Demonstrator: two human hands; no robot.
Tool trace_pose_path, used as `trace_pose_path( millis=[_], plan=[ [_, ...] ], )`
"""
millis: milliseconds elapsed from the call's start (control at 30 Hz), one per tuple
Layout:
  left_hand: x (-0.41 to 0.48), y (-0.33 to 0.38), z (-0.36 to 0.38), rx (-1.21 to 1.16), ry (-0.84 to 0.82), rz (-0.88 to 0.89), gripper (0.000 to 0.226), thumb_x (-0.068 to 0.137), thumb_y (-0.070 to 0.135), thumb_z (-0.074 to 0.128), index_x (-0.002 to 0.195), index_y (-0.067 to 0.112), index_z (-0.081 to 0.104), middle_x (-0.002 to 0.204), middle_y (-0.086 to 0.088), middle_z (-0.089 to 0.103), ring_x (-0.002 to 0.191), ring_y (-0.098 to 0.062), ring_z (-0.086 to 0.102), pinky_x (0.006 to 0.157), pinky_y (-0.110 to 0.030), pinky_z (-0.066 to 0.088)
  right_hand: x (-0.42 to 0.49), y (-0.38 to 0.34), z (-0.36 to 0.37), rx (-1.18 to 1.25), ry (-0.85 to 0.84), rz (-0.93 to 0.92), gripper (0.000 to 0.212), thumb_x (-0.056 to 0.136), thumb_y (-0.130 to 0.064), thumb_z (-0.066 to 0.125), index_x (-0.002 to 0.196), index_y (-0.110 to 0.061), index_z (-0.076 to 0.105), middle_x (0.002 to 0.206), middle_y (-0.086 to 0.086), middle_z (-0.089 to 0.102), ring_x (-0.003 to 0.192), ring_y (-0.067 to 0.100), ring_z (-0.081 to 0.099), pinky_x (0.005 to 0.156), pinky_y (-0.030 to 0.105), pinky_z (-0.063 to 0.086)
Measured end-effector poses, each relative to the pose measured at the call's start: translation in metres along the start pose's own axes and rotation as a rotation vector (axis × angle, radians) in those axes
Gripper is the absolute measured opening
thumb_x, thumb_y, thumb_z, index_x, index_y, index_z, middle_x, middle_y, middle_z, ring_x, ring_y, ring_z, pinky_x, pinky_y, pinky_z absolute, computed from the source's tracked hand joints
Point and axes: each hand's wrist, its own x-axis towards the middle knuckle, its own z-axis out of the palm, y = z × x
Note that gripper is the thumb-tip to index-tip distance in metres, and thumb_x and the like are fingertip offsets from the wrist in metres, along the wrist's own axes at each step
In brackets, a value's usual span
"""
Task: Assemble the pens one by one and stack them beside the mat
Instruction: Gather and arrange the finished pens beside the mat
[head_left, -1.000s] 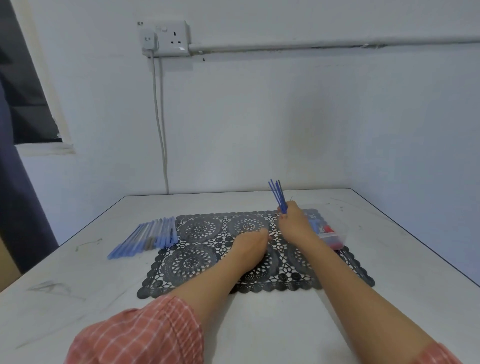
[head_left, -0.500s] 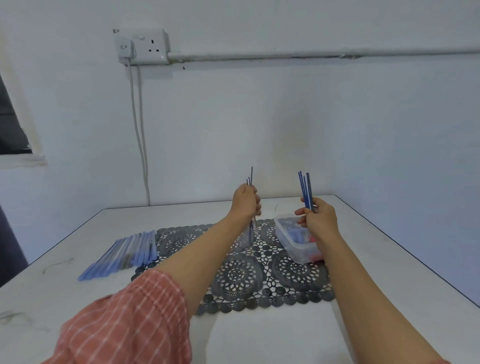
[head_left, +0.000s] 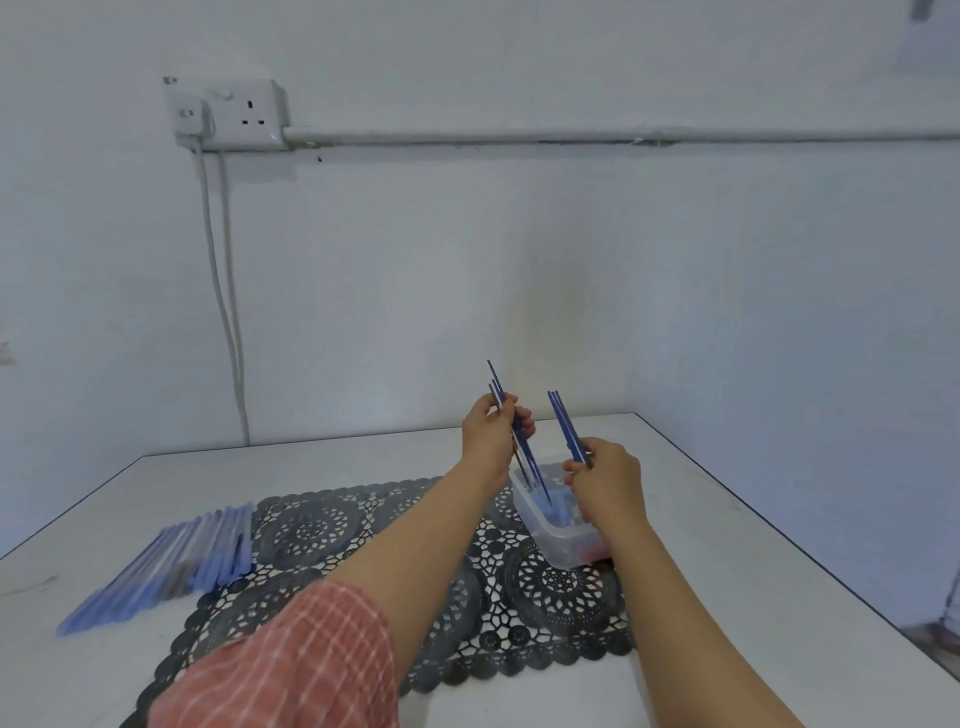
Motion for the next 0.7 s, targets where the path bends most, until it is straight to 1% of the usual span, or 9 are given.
trace_pose_path(
  millis=[67, 100, 200, 267, 333, 400, 500, 600, 700],
  plan=[
    [-0.002, -0.01, -0.002, 0.112, -0.03, 0.003, 0.008, 0.095, 0.005, 0.048, 0.09, 0.005, 0.054, 0.071, -0.011, 0.062, 0.059, -0.016, 0.061, 0.06, -0.024, 0.054, 0.001, 0.001, 0.0, -0.062, -0.009, -0.017, 0.028, 0.087, 0.003, 0.05, 0.11, -0.005, 0.063, 0.097, 0.013, 0.068, 0.082, 0.021, 0.06, 0.071, 0.026, 0.047],
    [-0.003, -0.015, -0.004, 0.211, -0.05, 0.021, 0.006, 0.094, 0.006, 0.051, 0.092, 0.004, 0.056, 0.075, -0.011, 0.066, 0.062, -0.015, 0.064, 0.062, -0.021, 0.055, 0.002, 0.002, 0.0, -0.086, -0.015, -0.02, 0.028, 0.087, 0.003, 0.05, 0.111, -0.006, 0.063, 0.099, 0.013, 0.068, 0.084, 0.021, 0.06, 0.071, 0.024, 0.044],
    [-0.002, -0.029, -0.014, 0.609, -0.046, 0.135, 0.004, 0.091, 0.012, 0.056, 0.092, 0.011, 0.06, 0.086, -0.007, 0.072, 0.075, -0.009, 0.067, 0.067, -0.014, 0.05, 0.003, 0.003, 0.0, -0.125, -0.032, -0.007, 0.027, 0.087, 0.002, 0.052, 0.11, -0.006, 0.063, 0.1, 0.013, 0.067, 0.08, 0.02, 0.057, 0.069, 0.022, 0.04],
    [-0.001, -0.035, -0.019, 0.78, -0.008, 0.192, 0.002, 0.088, 0.019, 0.06, 0.088, 0.018, 0.062, 0.086, 0.0, 0.073, 0.082, -0.008, 0.066, 0.073, -0.022, 0.05, 0.004, 0.005, 0.001, -0.14, -0.044, -0.008, 0.026, 0.087, 0.002, 0.053, 0.109, -0.005, 0.063, 0.1, 0.013, 0.067, 0.08, 0.02, 0.057, 0.068, 0.022, 0.038],
    [-0.001, -0.039, -0.021, 0.835, 0.021, 0.206, 0.001, 0.086, 0.024, 0.062, 0.086, 0.023, 0.061, 0.085, 0.001, 0.073, 0.083, -0.011, 0.066, 0.077, -0.029, 0.051, 0.004, 0.005, 0.002, -0.163, -0.054, -0.011, 0.025, 0.087, 0.001, 0.054, 0.11, -0.005, 0.063, 0.102, 0.014, 0.067, 0.087, 0.024, 0.06, 0.069, 0.023, 0.039],
    [-0.002, -0.042, -0.021, 0.865, 0.048, 0.19, 0.008, 0.084, 0.027, 0.065, 0.09, 0.022, 0.062, 0.087, -0.001, 0.072, 0.082, -0.016, 0.065, 0.075, -0.03, 0.05, 0.004, 0.005, 0.003, -0.184, -0.062, -0.01, 0.027, 0.087, -0.001, 0.055, 0.113, -0.005, 0.062, 0.107, 0.014, 0.066, 0.094, 0.026, 0.061, 0.073, 0.026, 0.043],
    [-0.005, -0.046, -0.022, 0.877, 0.067, 0.168, 0.018, 0.084, 0.03, 0.066, 0.098, 0.019, 0.065, 0.089, -0.003, 0.07, 0.081, -0.018, 0.063, 0.07, -0.027, 0.046, 0.003, 0.004, 0.002, -0.194, -0.057, -0.007, 0.032, 0.087, -0.003, 0.057, 0.118, -0.006, 0.06, 0.112, 0.012, 0.065, 0.099, 0.026, 0.061, 0.08, 0.027, 0.044],
    [-0.007, -0.049, -0.022, 0.851, 0.073, 0.148, 0.019, 0.086, 0.029, 0.065, 0.1, 0.017, 0.065, 0.092, -0.002, 0.07, 0.08, -0.013, 0.061, 0.065, -0.022, 0.04, 0.004, 0.004, 0.002, -0.202, -0.062, 0.0, 0.032, 0.086, -0.001, 0.056, 0.117, -0.006, 0.061, 0.111, 0.012, 0.066, 0.099, 0.026, 0.061, 0.078, 0.026, 0.043],
    [-0.008, -0.051, -0.024, 0.828, 0.059, 0.126, 0.023, 0.086, 0.021, 0.065, 0.108, 0.013, 0.064, 0.107, -0.002, 0.068, 0.097, -0.012, 0.063, 0.078, -0.019, 0.043, 0.004, 0.003, 0.002, -0.21, -0.062, 0.009, 0.031, 0.086, -0.004, 0.056, 0.117, -0.006, 0.061, 0.112, 0.012, 0.065, 0.1, 0.026, 0.06, 0.08, 0.027, 0.044]
  ],
)
